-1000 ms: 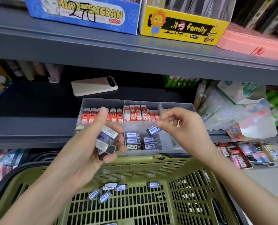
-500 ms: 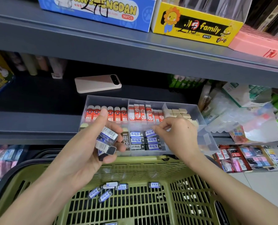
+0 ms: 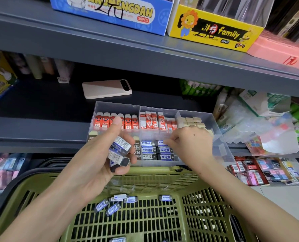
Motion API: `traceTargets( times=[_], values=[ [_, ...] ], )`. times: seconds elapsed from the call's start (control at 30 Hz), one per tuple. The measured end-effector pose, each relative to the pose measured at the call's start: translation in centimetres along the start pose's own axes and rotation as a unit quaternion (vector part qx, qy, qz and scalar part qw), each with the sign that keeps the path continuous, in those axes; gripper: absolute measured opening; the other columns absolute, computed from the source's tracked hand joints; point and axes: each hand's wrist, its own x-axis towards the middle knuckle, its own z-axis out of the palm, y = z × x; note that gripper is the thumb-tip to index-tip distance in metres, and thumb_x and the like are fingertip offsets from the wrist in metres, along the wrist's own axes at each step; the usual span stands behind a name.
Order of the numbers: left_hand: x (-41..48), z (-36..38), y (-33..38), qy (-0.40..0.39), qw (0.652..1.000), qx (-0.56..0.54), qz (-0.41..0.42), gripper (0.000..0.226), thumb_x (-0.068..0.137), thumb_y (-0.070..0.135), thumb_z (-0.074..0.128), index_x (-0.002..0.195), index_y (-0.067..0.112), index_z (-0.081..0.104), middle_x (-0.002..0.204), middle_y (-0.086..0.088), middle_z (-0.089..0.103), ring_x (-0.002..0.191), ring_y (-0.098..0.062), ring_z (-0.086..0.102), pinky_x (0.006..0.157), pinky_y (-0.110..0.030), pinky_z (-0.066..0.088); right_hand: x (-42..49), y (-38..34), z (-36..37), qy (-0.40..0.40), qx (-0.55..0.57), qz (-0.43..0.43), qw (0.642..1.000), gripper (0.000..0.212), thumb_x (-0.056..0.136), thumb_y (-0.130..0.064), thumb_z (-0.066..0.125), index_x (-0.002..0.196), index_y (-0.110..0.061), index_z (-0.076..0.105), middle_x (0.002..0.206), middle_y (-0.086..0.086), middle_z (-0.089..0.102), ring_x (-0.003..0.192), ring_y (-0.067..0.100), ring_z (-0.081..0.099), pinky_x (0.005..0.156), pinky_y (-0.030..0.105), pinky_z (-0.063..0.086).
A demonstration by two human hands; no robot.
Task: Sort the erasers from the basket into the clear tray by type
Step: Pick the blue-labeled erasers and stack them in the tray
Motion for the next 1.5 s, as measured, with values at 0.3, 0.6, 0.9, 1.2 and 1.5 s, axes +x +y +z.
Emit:
traceTargets(
  times=[0.3,0.6,0.9,1.2,1.5],
  values=[
    [-0.2,1.7,-0.9,-0.019,0.999,0.028,-0.016,0.059,0.08,0.061,0.045,0.084,0.003,0.052,0.059,-0.009,0.052,0.046,-0.015,0.053,0.034,-0.021,0.034,-4.7,-3.2,-5.7,-0.022,0.462,-0.056,0.885,0.027,0.072,-0.056,0.06,0.075,-0.031,0.071,0.072,-0.024,0.065,0.075,0.003,0.057,0.071,0.019,0.042],
    [-1.4,2.4,-2.6,-0.094,0.983,0.156,0.007,0.052,0.069,0.065,0.052,0.084,0.017,0.067,0.055,-0.002,0.05,0.042,-0.013,0.038,0.038,-0.018,0.035,-7.5,-1.4,-5.3,-0.078,0.577,0.028,0.812,0.011,0.084,-0.02,0.065,0.079,-0.029,0.07,0.074,-0.009,0.07,0.068,0.005,0.062,0.065,0.015,0.046],
    [-0.8,1.9,-2.3,-0.038,0.989,0.134,0.043,0.057,0.069,0.062,0.054,0.065,0.006,0.064,0.055,-0.006,0.046,0.039,-0.014,0.038,0.036,-0.02,0.032,-5.9,5.6,-4.2,-0.076,0.596,0.156,0.784,0.012,0.09,-0.001,0.054,0.09,-0.004,0.065,0.064,0.007,0.065,0.054,0.007,0.054,0.051,0.014,0.042],
    [-1.5,0.3,-3.8,0.003,0.983,0.156,0.093,0.049,0.082,0.05,0.048,0.064,0.007,0.063,0.056,-0.008,0.047,0.038,-0.018,0.038,0.038,-0.02,0.037,-1.7,5.1,-4.4,-0.113,0.463,0.089,0.875,0.015,0.082,-0.015,0.067,0.068,-0.012,0.071,0.053,0.0,0.065,0.042,0.001,0.052,0.045,0.01,0.038],
    [-1.9,-0.5,-3.9,0.015,0.987,0.118,0.104,0.044,0.075,0.049,0.051,0.061,0.008,0.063,0.056,-0.009,0.047,0.039,-0.017,0.04,0.034,-0.021,0.032,-0.8,2.7,-3.1,-0.09,0.216,-0.046,0.971,0.03,0.085,-0.036,0.065,0.071,-0.009,0.07,0.069,0.001,0.069,0.069,0.017,0.062,0.069,0.031,0.049]
  ],
)
